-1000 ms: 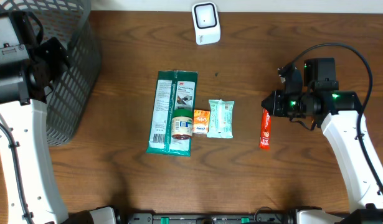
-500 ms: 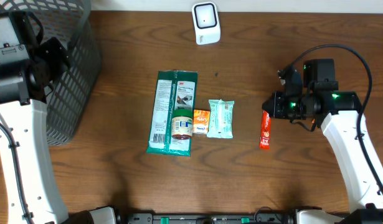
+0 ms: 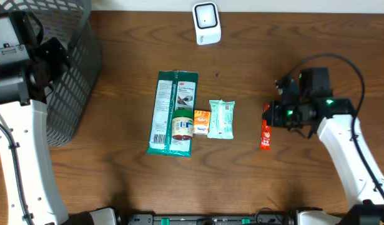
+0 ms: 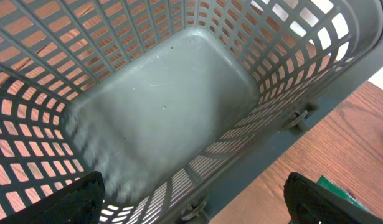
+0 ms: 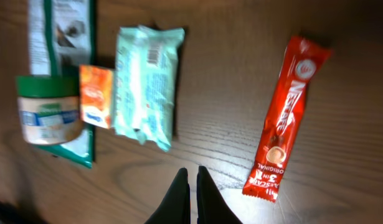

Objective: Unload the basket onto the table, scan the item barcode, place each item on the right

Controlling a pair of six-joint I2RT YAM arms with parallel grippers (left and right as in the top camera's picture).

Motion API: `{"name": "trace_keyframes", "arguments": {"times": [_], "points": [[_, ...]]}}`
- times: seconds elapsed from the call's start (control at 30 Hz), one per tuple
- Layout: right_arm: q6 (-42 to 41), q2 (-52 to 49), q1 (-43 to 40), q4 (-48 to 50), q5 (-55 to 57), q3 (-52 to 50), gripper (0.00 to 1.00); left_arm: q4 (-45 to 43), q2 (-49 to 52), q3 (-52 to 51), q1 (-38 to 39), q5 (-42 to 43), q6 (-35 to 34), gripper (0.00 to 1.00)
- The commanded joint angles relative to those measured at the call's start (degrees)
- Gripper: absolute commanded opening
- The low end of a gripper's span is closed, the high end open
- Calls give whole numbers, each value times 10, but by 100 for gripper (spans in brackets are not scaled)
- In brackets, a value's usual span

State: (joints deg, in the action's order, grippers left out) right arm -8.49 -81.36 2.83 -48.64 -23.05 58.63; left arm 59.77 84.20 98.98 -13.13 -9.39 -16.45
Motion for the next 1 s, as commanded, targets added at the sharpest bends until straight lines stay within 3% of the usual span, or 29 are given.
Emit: {"name": "trace_keyframes", "arguments": {"times": [0.0, 0.07, 0.37, 0.77, 0.97], "points": [[-15, -1, 22, 33, 1, -57, 3, 0, -1, 3, -3, -7, 5, 92], [-26, -1, 35, 68, 1, -92, 7, 0, -1, 3, -3, -7, 5, 93], [-92, -1, 87, 215, 40, -210, 4, 0, -1, 3, -3, -7, 5, 92], [-90, -1, 94, 204, 42, -184, 7, 0, -1, 3, -3, -7, 5, 92], [-71, -1, 92, 88, 42, -66, 24, 0, -1, 3, -3, -7, 6, 92]]}}
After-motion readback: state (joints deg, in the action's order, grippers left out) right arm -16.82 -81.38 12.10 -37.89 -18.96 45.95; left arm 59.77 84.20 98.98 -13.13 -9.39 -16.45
